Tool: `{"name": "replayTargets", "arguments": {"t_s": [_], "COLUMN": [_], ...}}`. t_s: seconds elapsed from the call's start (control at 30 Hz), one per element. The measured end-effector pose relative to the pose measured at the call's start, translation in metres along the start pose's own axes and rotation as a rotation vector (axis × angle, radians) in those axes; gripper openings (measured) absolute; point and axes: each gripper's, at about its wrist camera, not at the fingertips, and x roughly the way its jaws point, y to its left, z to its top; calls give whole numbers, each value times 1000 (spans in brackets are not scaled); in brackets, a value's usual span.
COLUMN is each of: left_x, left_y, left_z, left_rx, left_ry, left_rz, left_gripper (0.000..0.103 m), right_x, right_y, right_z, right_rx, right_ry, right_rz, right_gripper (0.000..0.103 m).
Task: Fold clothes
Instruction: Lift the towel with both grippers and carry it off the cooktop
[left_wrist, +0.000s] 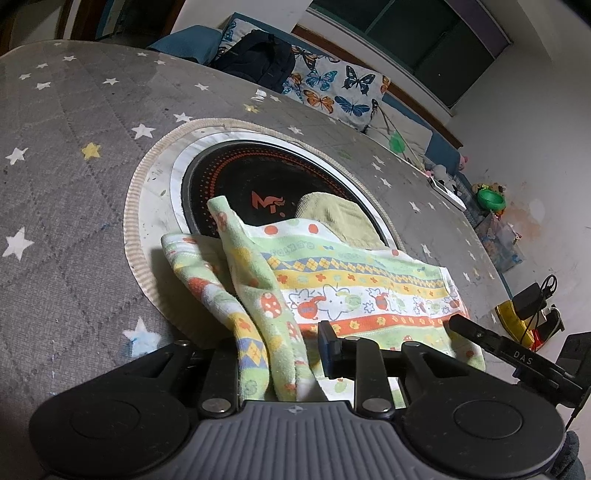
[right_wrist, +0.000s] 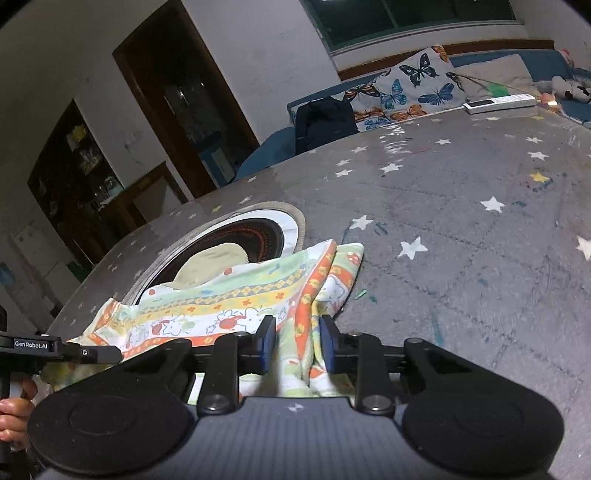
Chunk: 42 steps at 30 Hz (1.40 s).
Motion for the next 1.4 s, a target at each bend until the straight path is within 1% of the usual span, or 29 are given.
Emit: {"name": "replayTargets", "arguments": {"t_s": [0.1,0.17,0.23,0.3,0.43,0.7,1.0,1.17,1.3,1.4], "left_x": [0,-1,-2,-3,-6,-10,14,31,55,78], "left_y": [-2,-6,-11,-16,-26,-67,-122,-152,-172,-183], "left_z": [0,0,1,2,4,26,63,85,91,91], "left_rx": [13,33,61,88,142,239,315,348,370,386], "left_ry": [-2,-7,-13,-20,-34,-88,-133,-179,-185,-162], "left_rz": [6,18,35,52,85,47,3,-42,-40,-25], "left_gripper": [29,26,21,15,13,12,12,12,12,13], "right_x": [1,2,2,-3,-16,-42,-68,-78,-83,-81], "right_y": [4,7,9,11,17,30,18,10,0,-8], "right_z": [-1,-1,-1,2,12,32,74,100,118,125], "right_rx": [-8,-12,-10,-16,-47,-109,-164,-195,-215,-235], "right_ry": [2,13,20,13,-19,-84,-151,-205,-236,-241], "right_rz": [0,12,20,21,7,-21,-134,-214,-286,-343], "right_gripper": [27,26,14,12,10,9,9,9,9,9]}}
